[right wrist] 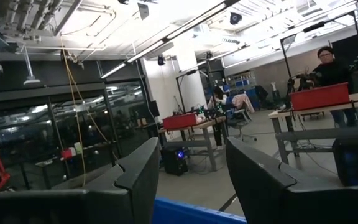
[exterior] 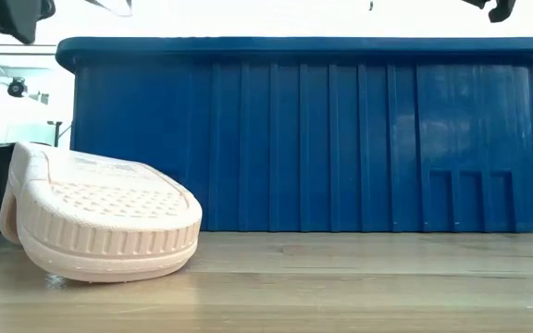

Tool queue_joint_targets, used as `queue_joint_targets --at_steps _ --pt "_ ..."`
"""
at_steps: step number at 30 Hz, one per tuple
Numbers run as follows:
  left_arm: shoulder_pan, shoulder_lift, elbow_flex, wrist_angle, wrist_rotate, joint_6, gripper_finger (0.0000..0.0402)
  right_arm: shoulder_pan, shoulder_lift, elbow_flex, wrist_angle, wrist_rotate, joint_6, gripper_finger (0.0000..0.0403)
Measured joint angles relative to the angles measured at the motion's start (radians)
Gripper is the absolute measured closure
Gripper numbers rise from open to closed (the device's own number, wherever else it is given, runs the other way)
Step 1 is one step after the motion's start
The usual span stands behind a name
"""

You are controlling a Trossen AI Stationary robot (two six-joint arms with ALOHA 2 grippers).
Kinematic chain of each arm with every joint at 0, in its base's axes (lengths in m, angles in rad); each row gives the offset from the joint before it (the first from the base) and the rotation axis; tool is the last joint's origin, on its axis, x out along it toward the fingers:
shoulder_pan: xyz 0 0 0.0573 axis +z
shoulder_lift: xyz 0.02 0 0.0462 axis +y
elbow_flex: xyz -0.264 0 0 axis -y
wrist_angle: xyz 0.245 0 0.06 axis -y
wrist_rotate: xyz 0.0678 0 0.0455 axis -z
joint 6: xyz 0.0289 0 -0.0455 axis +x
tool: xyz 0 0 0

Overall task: Pick and place slides into bin
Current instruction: Put the pink slide into the blue bin

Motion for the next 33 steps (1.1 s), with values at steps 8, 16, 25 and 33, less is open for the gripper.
queue_joint_targets --at_steps 8,16,25,33 --pt "-0.003 0.079 0.03 0.004 -0.077 -0.051 0.0107 0.0 0.0 0.0 -0.001 0.0 -0.002 0.0227" --pt "-0.003 0.134 0.032 0.0 -0.172 -0.053 0.0107 0.0 0.0 0.0 -0.001 0.0 -0.011 0.0227" --pt "-0.012 0.215 0.028 -0.002 -0.169 -0.079 0.0107 0.0 0.0 0.0 0.002 0.0 -0.05 0.0227" --pt "-0.012 0.252 0.032 0.006 -0.276 -0.104 0.0107 0.0 0.0 0.0 0.002 0.0 -0.052 0.0227"
